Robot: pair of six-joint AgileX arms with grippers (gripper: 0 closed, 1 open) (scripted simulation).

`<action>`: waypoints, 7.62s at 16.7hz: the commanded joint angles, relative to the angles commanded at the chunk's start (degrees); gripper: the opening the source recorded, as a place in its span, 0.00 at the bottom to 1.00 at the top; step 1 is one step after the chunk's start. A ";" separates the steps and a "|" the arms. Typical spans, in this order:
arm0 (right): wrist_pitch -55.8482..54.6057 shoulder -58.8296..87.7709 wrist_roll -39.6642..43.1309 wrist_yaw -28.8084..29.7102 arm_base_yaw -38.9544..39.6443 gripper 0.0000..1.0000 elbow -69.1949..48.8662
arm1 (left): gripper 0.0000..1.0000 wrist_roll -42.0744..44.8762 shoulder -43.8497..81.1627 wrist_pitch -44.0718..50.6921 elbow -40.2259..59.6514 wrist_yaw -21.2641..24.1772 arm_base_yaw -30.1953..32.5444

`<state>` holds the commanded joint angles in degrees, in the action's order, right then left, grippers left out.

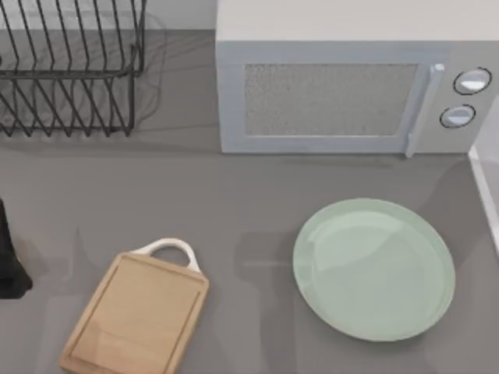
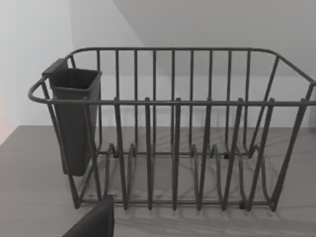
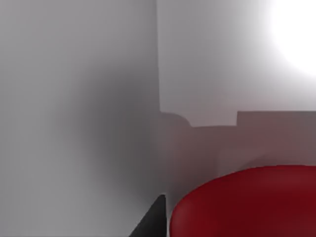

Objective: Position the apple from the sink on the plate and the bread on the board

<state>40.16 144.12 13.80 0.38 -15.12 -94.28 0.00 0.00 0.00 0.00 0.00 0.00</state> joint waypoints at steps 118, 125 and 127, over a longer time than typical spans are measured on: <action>-40.16 -144.12 -13.80 -0.38 15.11 1.00 94.29 | 1.00 22.75 36.82 22.42 26.14 0.45 -3.61; -40.16 -144.12 -13.80 -0.38 15.11 1.00 94.29 | 1.00 45.81 75.58 43.54 51.41 0.17 -6.40; -40.16 -144.12 -13.80 -0.38 15.11 1.00 94.29 | 1.00 51.39 84.87 48.50 57.40 0.07 -6.99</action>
<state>0.00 0.00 0.00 0.00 0.00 0.00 51.39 84.87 48.50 57.40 0.07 -6.99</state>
